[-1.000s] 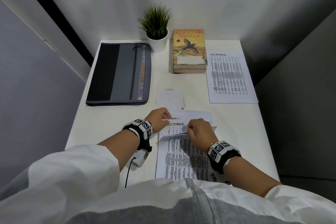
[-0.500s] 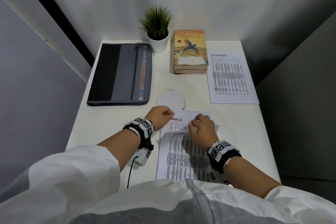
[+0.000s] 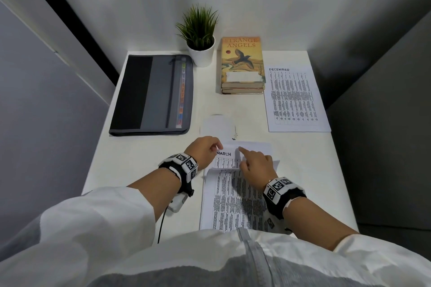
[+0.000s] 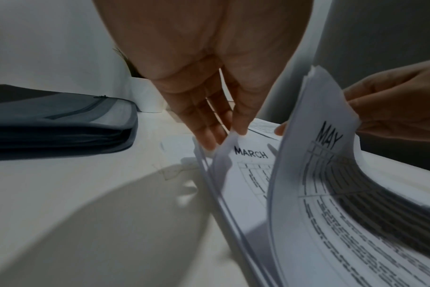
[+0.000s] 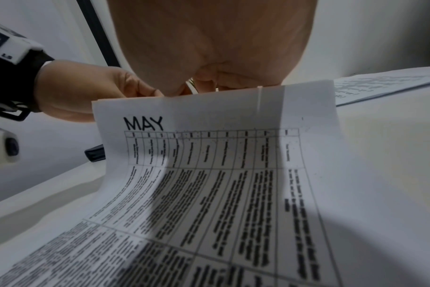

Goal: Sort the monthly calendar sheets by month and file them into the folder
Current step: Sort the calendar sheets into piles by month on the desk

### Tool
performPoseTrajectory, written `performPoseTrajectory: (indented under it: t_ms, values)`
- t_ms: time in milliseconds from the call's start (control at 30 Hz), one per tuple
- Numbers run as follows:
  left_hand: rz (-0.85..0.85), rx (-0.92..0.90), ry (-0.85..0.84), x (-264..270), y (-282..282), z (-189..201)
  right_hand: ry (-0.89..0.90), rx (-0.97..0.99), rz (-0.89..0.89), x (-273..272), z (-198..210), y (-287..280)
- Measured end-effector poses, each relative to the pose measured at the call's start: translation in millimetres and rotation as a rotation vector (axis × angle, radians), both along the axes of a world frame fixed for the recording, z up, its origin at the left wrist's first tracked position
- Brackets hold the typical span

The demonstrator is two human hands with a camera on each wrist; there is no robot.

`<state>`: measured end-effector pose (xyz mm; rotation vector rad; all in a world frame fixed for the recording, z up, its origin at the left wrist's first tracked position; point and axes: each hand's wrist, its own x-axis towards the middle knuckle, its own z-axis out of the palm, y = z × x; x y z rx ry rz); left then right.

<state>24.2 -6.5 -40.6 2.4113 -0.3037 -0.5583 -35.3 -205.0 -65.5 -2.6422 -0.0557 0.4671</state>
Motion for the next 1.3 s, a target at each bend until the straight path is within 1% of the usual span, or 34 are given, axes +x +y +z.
performPoseTrajectory:
  t_ms: [67, 167, 333, 400, 533, 633, 733, 833, 933, 1067, 1233, 1300]
  values:
    - [0.027, -0.08, 0.025, -1.5, -1.1, -0.8, 0.003, -0.017, 0.006, 0.6, -2.1, -0.9]
    - [0.134, -0.205, 0.077, -1.5, -1.5, -4.2, 0.001, -0.015, 0.003, 1.4, -4.3, -1.4]
    - [0.194, -0.303, 0.16, 1.2, 2.4, -4.8, -0.028, -0.016, -0.005, 2.4, -6.6, -1.0]
    - [0.238, -0.299, 0.173, 3.4, 2.9, -6.2, -0.057, -0.024, 0.0, 1.7, -6.9, -1.5]
    - [0.301, -0.239, 0.17, 3.5, 2.5, -12.3, -0.191, -0.029, 0.002, -3.4, -8.5, -4.4]
    - [0.291, -0.193, 0.158, 4.3, 0.6, -15.4, -0.235, -0.026, 0.003, -7.6, -8.6, -6.9]
    - [0.241, -0.124, 0.145, 6.2, -1.5, -16.3, -0.274, 0.02, -0.006, -10.6, -6.3, -7.3]
    - [0.184, -0.066, 0.142, 6.0, -0.4, -16.4, -0.237, 0.013, 0.025, -12.0, -4.5, -6.2]
    - [0.129, -0.021, 0.114, 6.2, -0.5, -15.5, -0.182, -0.006, 0.019, -10.4, -2.6, -5.7]
    - [0.141, -0.021, 0.086, 4.6, -3.4, -14.3, -0.142, -0.007, 0.027, -8.3, -2.4, -5.9]
    - [0.164, -0.049, 0.135, 3.0, -4.3, -17.0, -0.196, 0.032, 0.005, -7.7, -3.7, -8.2]
    - [0.187, -0.067, 0.153, 3.1, -3.2, -17.0, -0.175, 0.022, 0.012, -8.4, -3.4, -8.9]
